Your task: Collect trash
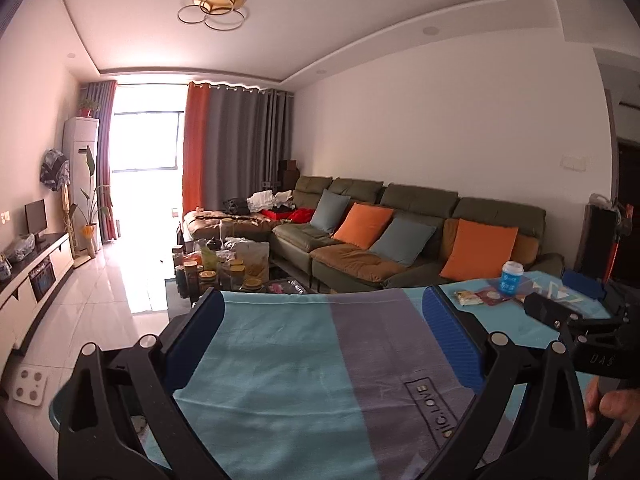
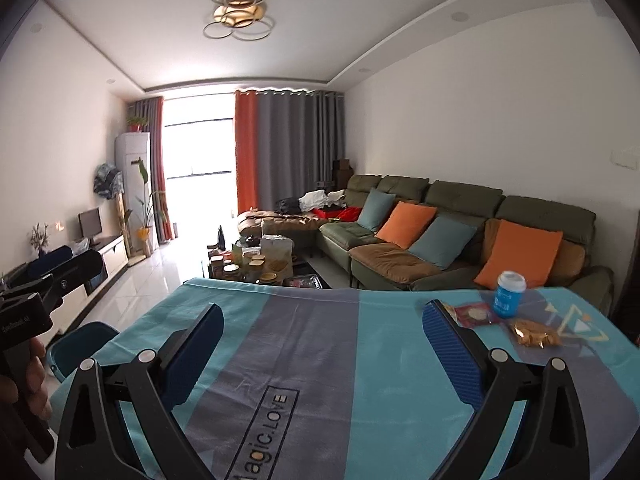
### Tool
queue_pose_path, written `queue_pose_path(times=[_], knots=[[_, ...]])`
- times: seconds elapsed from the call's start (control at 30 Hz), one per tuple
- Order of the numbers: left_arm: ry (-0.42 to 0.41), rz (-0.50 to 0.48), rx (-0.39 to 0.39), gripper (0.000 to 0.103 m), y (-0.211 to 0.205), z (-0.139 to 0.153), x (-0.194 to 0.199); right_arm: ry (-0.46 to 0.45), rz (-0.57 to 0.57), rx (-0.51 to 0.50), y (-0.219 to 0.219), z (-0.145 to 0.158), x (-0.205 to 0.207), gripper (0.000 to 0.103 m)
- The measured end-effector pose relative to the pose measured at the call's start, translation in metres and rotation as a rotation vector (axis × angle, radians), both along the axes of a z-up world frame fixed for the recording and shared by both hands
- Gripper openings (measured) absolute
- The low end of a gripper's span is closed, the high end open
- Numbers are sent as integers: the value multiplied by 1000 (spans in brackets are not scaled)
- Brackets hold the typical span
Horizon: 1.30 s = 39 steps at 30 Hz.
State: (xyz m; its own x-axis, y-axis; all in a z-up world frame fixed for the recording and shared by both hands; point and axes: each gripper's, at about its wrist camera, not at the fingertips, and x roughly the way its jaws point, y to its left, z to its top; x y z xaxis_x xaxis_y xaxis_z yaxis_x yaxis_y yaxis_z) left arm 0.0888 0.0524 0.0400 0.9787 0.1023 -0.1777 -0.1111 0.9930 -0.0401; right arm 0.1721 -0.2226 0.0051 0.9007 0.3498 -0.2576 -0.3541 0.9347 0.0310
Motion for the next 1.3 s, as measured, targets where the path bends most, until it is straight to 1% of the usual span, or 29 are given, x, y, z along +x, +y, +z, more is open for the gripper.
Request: queue_pose_path(times=[0.1,0.17,0.27,0.37,0.5,0.6,0.8,1.13,1.3], knots=[[-25,5,7,97,-5,-5,-9,-9,-23,-1,-1,-5,-10,96],[-39,20,20,98,-6,-5,-13,-22,-40,-2,-3,-5,-19,96],[-60,34,12,97,-4,-6,-20,-44,-58,3,-5,-5,-27,96],[-71,49,31,98,-3,-6,-28,-52,-75,13,-7,-5,-35,96],[-84,72,14,98,3,-2,-36,-55,-90,16,-8,-4,-44,96],[-77,74,8,98,4,-1,-35,-53,-102,21,-11,-3,-46,96],[-80,58,3,98,5,1,-40,-79,-137,30,-13,1,-51,96],[-73,50,-4,98,4,1,-42,-74,-126,19,-8,0,-50,96],[-69,40,3,98,1,-2,-43,-92,-131,14,-8,1,-55,96]])
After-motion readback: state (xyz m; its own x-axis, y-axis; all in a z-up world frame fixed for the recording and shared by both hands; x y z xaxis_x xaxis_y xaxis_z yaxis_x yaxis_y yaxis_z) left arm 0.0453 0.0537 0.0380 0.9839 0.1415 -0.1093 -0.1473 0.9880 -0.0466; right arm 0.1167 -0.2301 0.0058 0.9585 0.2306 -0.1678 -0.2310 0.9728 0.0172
